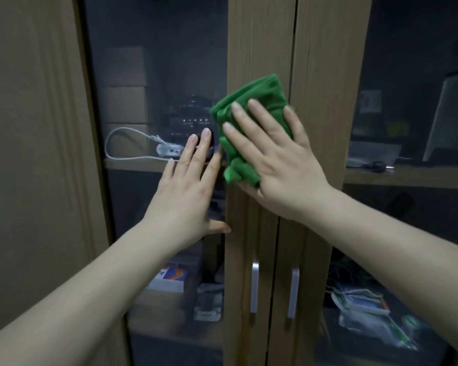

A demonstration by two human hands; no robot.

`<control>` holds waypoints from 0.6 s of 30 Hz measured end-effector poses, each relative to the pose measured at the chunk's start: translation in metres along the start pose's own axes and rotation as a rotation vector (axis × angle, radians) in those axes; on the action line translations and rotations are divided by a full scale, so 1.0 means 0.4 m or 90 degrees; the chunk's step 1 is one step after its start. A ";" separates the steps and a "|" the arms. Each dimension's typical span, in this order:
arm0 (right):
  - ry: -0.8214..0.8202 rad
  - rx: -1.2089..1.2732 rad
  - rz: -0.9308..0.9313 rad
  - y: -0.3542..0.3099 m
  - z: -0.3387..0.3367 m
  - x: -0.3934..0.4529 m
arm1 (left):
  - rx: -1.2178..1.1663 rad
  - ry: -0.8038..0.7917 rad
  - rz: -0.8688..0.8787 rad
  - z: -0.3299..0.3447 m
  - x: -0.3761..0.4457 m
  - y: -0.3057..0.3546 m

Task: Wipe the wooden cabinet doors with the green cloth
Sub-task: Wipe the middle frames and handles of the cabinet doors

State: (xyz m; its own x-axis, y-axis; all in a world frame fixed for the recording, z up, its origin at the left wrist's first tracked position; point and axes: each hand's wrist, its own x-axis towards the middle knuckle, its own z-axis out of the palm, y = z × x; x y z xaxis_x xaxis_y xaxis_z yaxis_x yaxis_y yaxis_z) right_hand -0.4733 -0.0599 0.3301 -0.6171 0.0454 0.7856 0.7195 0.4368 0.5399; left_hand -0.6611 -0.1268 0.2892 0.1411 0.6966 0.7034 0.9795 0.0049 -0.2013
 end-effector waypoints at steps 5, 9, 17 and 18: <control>-0.049 -0.008 -0.122 -0.048 0.040 -0.108 | -0.035 0.027 0.007 0.007 -0.002 -0.006; -0.147 -0.002 -0.341 -0.022 0.033 -0.180 | -0.010 0.026 0.001 0.010 -0.005 -0.008; -0.098 0.034 -0.327 0.145 -0.038 -0.097 | 0.012 -0.017 -0.017 -0.003 -0.027 0.018; -0.058 0.025 -0.248 0.143 -0.041 -0.084 | 0.003 -0.028 -0.020 0.002 -0.037 0.024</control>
State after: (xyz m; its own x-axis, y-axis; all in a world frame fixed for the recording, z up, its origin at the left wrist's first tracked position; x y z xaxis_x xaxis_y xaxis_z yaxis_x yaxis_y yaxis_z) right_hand -0.4064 -0.0511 0.3396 -0.8682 -0.0511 0.4936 0.4150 0.4704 0.7787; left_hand -0.6540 -0.1365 0.2762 0.1044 0.7273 0.6783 0.9826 0.0299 -0.1833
